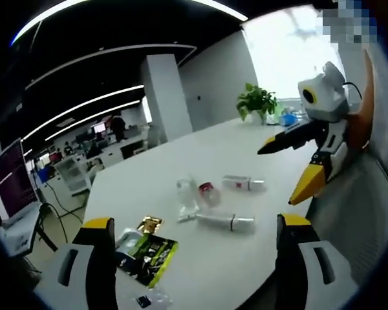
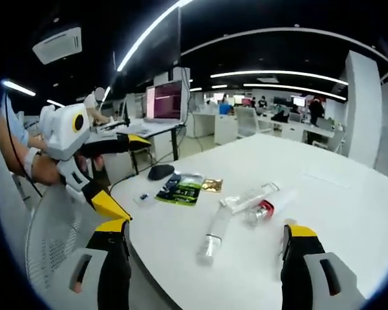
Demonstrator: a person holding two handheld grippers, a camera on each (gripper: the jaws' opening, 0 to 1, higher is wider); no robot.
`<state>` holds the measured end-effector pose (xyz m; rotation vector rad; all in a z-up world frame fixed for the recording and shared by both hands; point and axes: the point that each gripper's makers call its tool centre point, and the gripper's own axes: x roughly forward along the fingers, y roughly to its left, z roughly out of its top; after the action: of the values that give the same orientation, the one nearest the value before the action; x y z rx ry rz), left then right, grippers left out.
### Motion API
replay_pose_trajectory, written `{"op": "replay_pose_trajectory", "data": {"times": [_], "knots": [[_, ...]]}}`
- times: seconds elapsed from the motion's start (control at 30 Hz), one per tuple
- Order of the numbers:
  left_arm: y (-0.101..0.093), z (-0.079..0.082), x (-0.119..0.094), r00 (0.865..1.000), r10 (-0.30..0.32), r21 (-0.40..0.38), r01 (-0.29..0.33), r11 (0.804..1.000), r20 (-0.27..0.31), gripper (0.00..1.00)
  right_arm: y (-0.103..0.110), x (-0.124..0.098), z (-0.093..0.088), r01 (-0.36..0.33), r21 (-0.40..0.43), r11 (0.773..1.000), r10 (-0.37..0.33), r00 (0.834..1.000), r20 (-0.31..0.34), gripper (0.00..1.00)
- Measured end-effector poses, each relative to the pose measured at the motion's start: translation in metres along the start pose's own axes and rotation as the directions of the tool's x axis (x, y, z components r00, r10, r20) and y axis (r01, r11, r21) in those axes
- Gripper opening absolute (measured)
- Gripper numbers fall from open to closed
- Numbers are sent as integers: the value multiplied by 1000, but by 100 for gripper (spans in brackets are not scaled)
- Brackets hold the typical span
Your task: Arrange the skincare products in the storage area until every visible bottle or jar stands upright without overlapping.
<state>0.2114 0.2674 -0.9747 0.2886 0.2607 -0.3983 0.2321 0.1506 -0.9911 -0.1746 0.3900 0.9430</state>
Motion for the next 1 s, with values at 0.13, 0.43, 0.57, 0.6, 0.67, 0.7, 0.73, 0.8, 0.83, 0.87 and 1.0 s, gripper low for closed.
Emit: {"op": "replay_pose_trajectory", "data": {"times": [0.13, 0.43, 0.57, 0.6, 0.67, 0.7, 0.73, 0.8, 0.83, 0.87, 1.0], "knots": [[-1, 0, 1, 1000, -9, 3, 9, 1000, -5, 99, -3, -1, 2, 13, 13, 1000, -13, 1000, 14, 100], [9, 5, 1, 999, 47, -56, -46, 997, 18, 99, -6, -1, 0, 17, 23, 1000, -18, 1000, 11, 100], [10, 5, 0, 998, 55, -73, -53, 996, 17, 96, -4, -1, 1, 11, 29, 1000, -11, 1000, 11, 98], [10, 5, 0, 998, 56, -77, -54, 996, 18, 96, -4, -1, 1, 10, 35, 999, -11, 1000, 13, 98], [11, 5, 0, 998, 61, -91, -60, 994, 18, 96, -6, -2, 3, 15, 59, 998, -16, 1000, 20, 95], [13, 5, 0, 998, 65, -105, -63, 993, 17, 95, -8, -3, 4, 15, 74, 997, -17, 999, 28, 94], [13, 5, 0, 998, 66, -109, -64, 992, 17, 95, -9, -3, 5, 17, 85, 996, -20, 999, 34, 93], [14, 7, -1, 997, 71, -124, -68, 990, 27, 94, -12, -4, 5, 26, 98, 995, -30, 999, 37, 91], [14, 8, -1, 997, 70, -126, -65, 990, 30, 93, -13, -4, 5, 31, 106, 994, -35, 999, 34, 91], [13, 9, -1, 997, 67, -125, -62, 990, 35, 92, -14, -4, 5, 33, 109, 994, -37, 999, 36, 91], [10, 8, 0, 998, 49, -154, -43, 987, 35, 92, -14, -3, 5, 33, 118, 992, -38, 999, 34, 89]]}}
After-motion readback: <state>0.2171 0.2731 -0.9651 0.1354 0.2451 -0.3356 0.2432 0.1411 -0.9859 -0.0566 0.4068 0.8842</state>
